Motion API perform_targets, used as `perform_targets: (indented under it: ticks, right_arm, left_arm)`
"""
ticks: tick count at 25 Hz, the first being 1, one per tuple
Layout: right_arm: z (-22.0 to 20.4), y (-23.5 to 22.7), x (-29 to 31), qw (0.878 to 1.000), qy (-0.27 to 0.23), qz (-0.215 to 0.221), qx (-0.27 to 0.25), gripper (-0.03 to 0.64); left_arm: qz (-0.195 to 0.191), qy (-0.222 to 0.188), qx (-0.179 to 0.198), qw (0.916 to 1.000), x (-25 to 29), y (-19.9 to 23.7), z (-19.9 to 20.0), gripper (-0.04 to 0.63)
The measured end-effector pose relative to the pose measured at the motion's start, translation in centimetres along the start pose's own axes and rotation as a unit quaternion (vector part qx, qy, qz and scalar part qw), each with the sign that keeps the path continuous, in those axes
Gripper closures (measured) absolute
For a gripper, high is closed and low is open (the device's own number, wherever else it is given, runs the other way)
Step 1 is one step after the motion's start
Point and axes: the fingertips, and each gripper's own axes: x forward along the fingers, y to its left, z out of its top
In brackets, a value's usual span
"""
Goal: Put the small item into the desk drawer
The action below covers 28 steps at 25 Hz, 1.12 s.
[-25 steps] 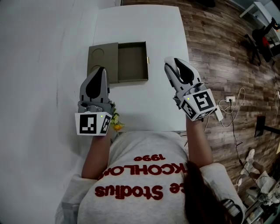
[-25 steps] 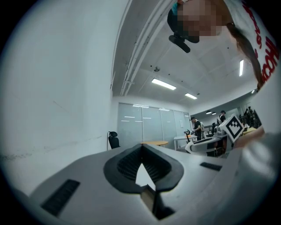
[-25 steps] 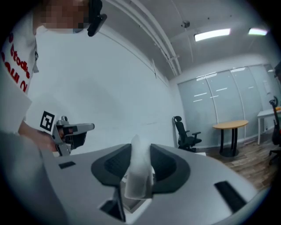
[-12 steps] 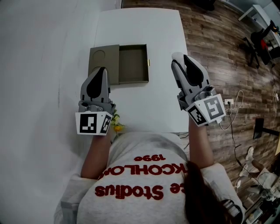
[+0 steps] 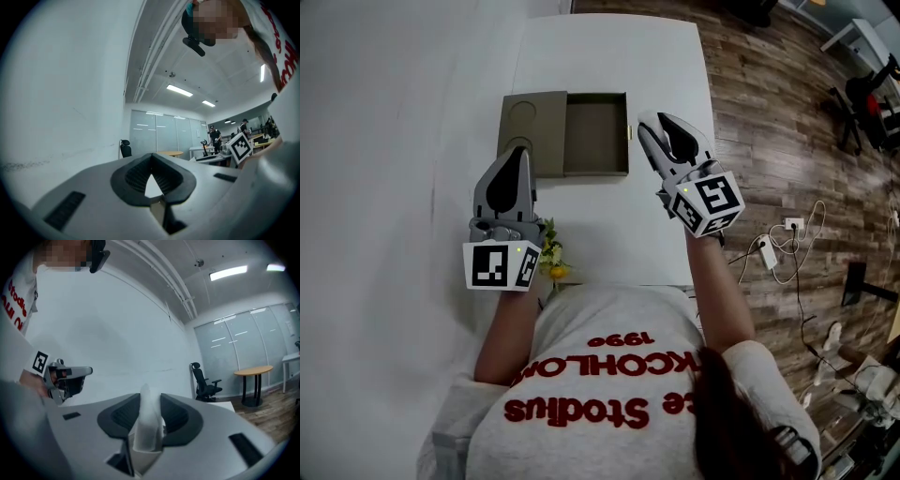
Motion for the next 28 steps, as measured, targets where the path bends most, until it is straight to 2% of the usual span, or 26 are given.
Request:
perform_targets:
  ticks: [11, 15, 19, 24, 28]
  right_arm:
    - [-12.0, -0.4, 5.2, 0.994, 0.106, 0.021, 0.009, 0.479]
    - [-15.3, -0.2, 6.8, 0.991, 0.126, 0.021, 0.03, 0.479]
    - [-17.7, 0.2, 7.8, 0.989, 0.144, 0.012, 0.042, 0.479]
    - [-20.0, 0.9, 8.2, 0.983, 0.184, 0.009, 0.009, 0.471]
    - [-21.4, 1.0, 7.8, 0.978, 0.209, 0.006, 0.015, 0.414]
  left_arm:
    - [0.012, 0.015, 0.008, 0.9998, -1.4, 0.7, -0.7, 0.588]
    - [0.014, 0.022, 0.008, 0.9996, -1.7, 1.1, -1.1, 0.588]
    - [0.013, 0.027, 0.01, 0.9995, -2.0, 0.9, -1.4, 0.588]
    - [0.015, 0.03, 0.01, 0.9994, -2.1, 1.2, -1.3, 0.588]
    - [0.017, 0.03, 0.002, 0.9994, -2.0, 1.5, -1.4, 0.588]
